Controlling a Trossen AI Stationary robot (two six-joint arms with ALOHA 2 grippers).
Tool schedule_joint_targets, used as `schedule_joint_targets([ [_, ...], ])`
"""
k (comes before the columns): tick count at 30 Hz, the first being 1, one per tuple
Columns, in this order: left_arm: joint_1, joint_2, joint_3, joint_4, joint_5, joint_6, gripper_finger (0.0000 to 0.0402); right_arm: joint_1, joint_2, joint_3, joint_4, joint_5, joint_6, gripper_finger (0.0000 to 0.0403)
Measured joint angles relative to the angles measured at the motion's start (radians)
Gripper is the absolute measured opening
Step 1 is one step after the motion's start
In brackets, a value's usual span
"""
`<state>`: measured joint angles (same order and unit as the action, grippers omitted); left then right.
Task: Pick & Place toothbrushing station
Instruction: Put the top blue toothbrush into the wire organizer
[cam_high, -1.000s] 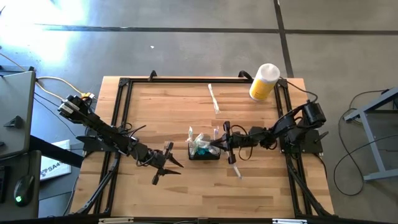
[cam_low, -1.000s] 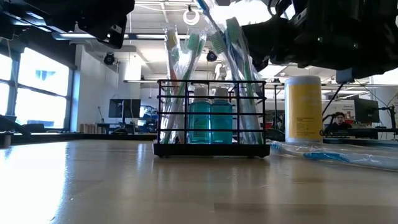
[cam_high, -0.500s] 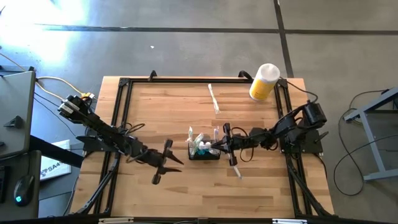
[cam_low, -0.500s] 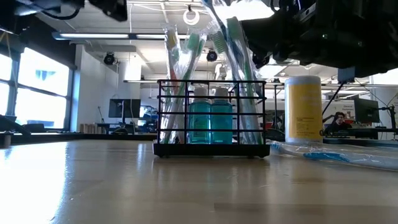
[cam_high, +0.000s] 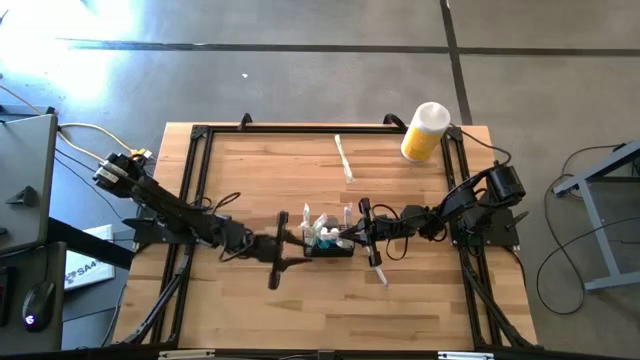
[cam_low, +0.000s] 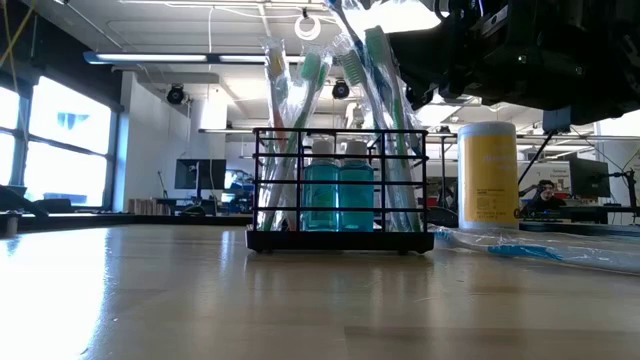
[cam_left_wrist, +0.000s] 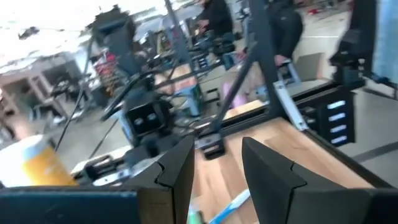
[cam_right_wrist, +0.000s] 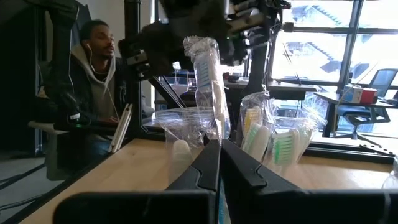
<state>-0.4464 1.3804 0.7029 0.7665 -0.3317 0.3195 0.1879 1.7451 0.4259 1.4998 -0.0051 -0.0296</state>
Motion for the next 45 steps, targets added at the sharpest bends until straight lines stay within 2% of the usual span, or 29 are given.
schedule_joint_targets([
  [7, 0.077, 0.0, 0.005, -0.033, -0.001, -0.114, 0.0129, 0.0, 0.0, 0.0, 0.0, -0.017, 0.0, 0.0003],
  [27, 0.088, -0.011, 0.004, -0.041, -0.006, -0.062, 0.013, 0.0, 0.0, 0.0, -0.001, -0.053, -0.004, 0.0003],
  [39, 0.094, 0.014, 0.004, -0.064, 0.011, -0.088, 0.013, 0.0, 0.0, 0.0, -0.001, -0.05, -0.02, 0.0003],
  [45, 0.094, 0.059, 0.004, 0.019, 0.011, -0.083, 0.013, 0.0, 0.0, 0.0, -0.001, -0.047, -0.02, 0.0003],
])
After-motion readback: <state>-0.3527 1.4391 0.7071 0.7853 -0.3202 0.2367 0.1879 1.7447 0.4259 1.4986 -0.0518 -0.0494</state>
